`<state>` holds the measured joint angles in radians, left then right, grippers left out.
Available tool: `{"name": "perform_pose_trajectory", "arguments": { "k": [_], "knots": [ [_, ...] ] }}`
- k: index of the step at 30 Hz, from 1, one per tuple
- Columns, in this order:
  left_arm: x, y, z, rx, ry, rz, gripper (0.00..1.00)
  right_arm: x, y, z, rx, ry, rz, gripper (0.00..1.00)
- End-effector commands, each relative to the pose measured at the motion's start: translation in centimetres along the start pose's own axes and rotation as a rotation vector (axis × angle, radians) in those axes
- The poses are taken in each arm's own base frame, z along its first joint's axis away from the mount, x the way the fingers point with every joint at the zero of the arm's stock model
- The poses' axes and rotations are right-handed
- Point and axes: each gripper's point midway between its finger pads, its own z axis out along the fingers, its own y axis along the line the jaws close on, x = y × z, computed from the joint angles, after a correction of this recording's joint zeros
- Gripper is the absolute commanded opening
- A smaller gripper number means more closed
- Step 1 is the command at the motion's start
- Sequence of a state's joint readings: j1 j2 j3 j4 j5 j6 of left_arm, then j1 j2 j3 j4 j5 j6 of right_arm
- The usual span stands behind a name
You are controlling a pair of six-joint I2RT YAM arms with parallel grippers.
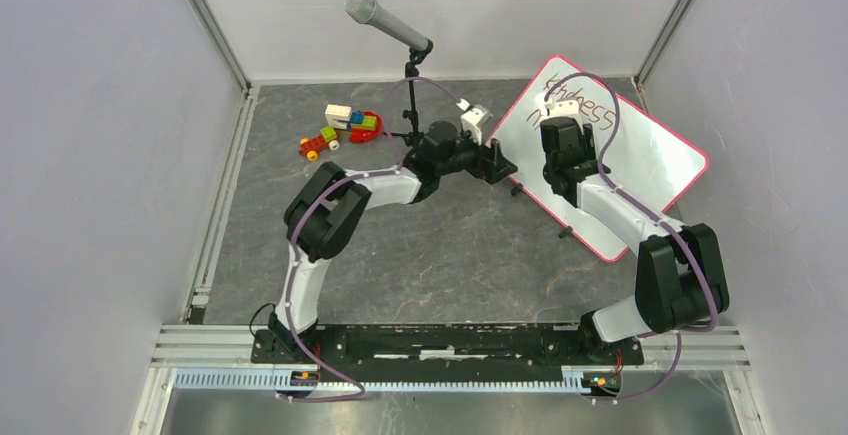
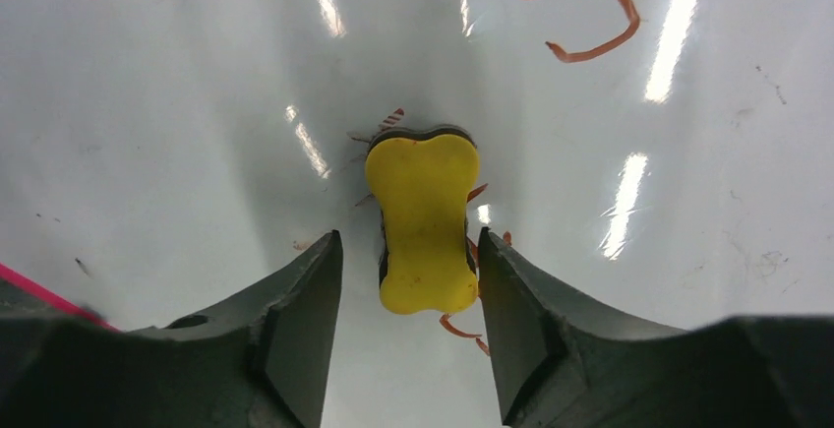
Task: Erase the whiteboard
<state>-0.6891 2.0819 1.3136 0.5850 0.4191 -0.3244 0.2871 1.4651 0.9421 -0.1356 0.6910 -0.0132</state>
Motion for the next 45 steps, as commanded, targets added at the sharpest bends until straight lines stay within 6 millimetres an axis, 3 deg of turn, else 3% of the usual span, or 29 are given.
{"name": "perform_pose_trajectory", "arguments": {
  "k": [1,4,11,19,24,33,45],
  "knots": [
    [2.3,-1.4,3.5,-0.047,0.063,-0.100,0.84,-1.5,0.0,-0.6,-0.025,-0.010,0.016,0.62],
    [4.2,-1.7,4.8,-0.061,0.109,-0.149,0.76,-2.5,-0.4,-0.9,-0.024,-0.021,0.025,0.68],
    [6.5,-1.7,5.3,-0.122,0.147,-0.213,0.66,-3.6,-0.5,-0.8,-0.014,-0.036,0.037,0.67],
    [8.2,-1.4,5.2,-0.162,0.180,-0.210,0.62,-3.7,-0.1,-0.1,-0.006,-0.023,0.018,0.61],
    [8.6,-1.7,5.7,-0.148,0.190,-0.213,0.54,-3.0,-0.6,0.2,0.036,-0.007,-0.003,0.53],
    [9.4,-1.6,6.2,-0.162,0.209,-0.217,0.43,-1.8,-1.0,1.0,0.066,0.024,-0.015,0.51],
    [9.5,-1.0,6.1,-0.202,0.198,-0.200,0.33,-1.6,1.7,2.3,-0.029,0.027,-0.002,0.37]
  ]
}}
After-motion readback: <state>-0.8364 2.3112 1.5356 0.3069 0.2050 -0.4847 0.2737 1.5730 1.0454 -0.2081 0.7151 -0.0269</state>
